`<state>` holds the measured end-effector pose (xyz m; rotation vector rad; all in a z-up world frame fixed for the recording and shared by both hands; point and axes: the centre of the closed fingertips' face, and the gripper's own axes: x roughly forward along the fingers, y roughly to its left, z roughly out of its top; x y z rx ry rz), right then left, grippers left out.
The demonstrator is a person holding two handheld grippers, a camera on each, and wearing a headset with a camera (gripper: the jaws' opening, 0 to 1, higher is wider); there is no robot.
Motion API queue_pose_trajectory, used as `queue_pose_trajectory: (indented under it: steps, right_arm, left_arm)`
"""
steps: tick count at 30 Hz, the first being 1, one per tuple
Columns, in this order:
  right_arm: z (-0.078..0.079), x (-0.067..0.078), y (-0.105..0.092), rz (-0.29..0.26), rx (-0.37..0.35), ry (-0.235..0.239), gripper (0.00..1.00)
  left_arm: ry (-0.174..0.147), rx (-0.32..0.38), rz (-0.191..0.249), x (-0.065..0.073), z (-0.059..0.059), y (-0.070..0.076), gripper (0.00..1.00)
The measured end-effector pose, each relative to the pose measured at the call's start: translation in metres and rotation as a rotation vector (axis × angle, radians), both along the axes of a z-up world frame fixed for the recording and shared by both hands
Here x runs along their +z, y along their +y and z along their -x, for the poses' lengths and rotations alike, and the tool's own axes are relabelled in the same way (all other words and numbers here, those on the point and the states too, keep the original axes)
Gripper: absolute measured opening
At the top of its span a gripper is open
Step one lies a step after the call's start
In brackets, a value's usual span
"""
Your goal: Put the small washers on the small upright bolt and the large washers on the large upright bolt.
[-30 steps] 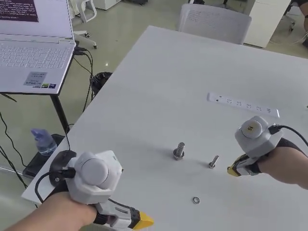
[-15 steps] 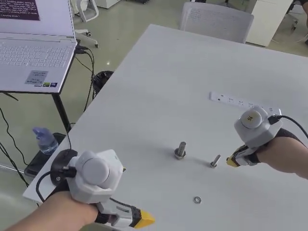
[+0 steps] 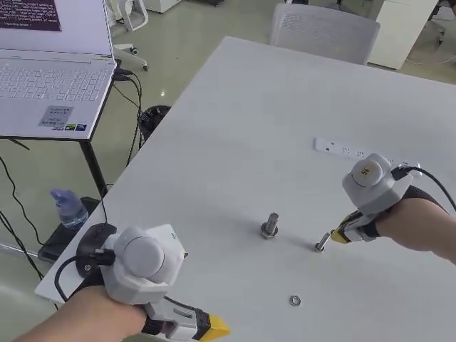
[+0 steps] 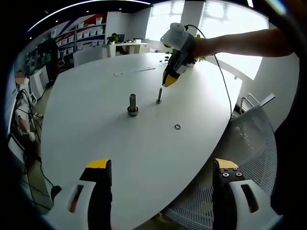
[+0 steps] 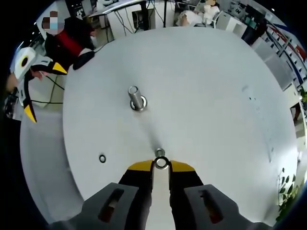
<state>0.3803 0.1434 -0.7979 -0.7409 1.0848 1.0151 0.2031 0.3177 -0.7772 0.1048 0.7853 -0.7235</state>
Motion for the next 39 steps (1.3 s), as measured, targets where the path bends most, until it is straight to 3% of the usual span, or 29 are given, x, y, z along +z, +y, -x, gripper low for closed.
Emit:
queue_pose_trajectory:
  steps: [39]
  right_arm:
    - [-0.007,-0.02,0.006,0.04,0.027,0.016,0.13]
  left_arm:
    - [0.012,0.009,0.006,0.0,-0.001,0.01,0.83]
